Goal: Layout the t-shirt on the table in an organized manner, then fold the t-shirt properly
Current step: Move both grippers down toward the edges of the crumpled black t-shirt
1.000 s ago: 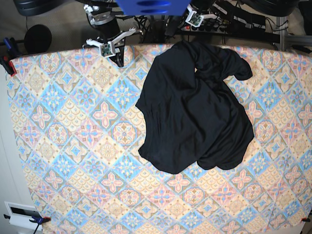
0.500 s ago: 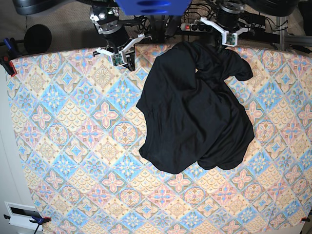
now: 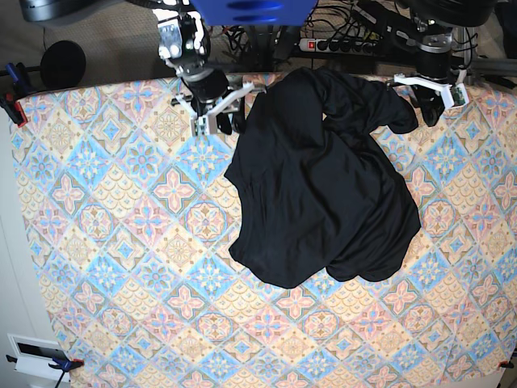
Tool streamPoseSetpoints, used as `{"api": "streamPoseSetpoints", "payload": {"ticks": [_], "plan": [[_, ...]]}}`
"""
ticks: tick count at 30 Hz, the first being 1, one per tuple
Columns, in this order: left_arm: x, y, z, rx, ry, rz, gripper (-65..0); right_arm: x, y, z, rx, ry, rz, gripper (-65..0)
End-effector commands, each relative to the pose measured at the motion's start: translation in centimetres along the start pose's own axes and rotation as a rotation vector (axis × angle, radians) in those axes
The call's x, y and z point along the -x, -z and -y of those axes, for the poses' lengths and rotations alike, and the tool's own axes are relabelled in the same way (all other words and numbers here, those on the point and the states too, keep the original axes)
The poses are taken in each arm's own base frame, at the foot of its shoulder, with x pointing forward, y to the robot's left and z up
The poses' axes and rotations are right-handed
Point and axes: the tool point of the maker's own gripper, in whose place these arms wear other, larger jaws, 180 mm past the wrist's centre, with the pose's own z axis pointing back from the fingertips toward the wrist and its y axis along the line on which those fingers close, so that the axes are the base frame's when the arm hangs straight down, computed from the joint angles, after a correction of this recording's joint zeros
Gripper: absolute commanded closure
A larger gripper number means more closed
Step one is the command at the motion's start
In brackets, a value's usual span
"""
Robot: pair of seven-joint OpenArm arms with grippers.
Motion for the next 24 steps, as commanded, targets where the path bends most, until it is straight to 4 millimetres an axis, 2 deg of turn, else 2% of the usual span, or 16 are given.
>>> {"api": "streamPoseSetpoints", "payload": {"ticks": [1,3,5,7,10,13,18,24], "plan": [[-1.5,0.2,0.4,0.027,0.006,0.049,0.0,-2.4,0.4,-0.4,-0.028,0.018,0.062,-15.5],[-1.9,0.4,0.1,0.029,0.006,0.056,-0.2,-4.6,0.8,1.1,-0.023,0.093,0.1,-15.5],[-2.3,0.4,-0.6,0.009,0.009,0.068,-2.1,-5.7,1.0,2.7,-0.019,0.182,0.111,-15.6],[-2.8,0.5,-1.1,-0.004,0.01,0.081,-5.4,-5.1,1.1,4.1,-0.019,0.275,0.071,-15.8],[-3.4,0.9,-0.9,-0.001,0.005,0.102,-11.3,-4.3,2.1,4.9,-0.057,0.408,0.0,-15.8],[-3.5,0.9,-0.9,0.0,0.007,0.103,-16.4,-2.6,2.6,5.6,-0.066,0.494,-0.066,-15.8],[-3.6,1.0,-0.9,-0.003,0.013,0.105,-18.9,-1.8,2.6,5.7,-0.062,0.498,-0.09,-15.8],[-3.6,1.0,-0.9,-0.003,0.013,0.105,-18.9,-0.6,2.4,4.9,-0.106,0.359,-0.175,-15.8]]}}
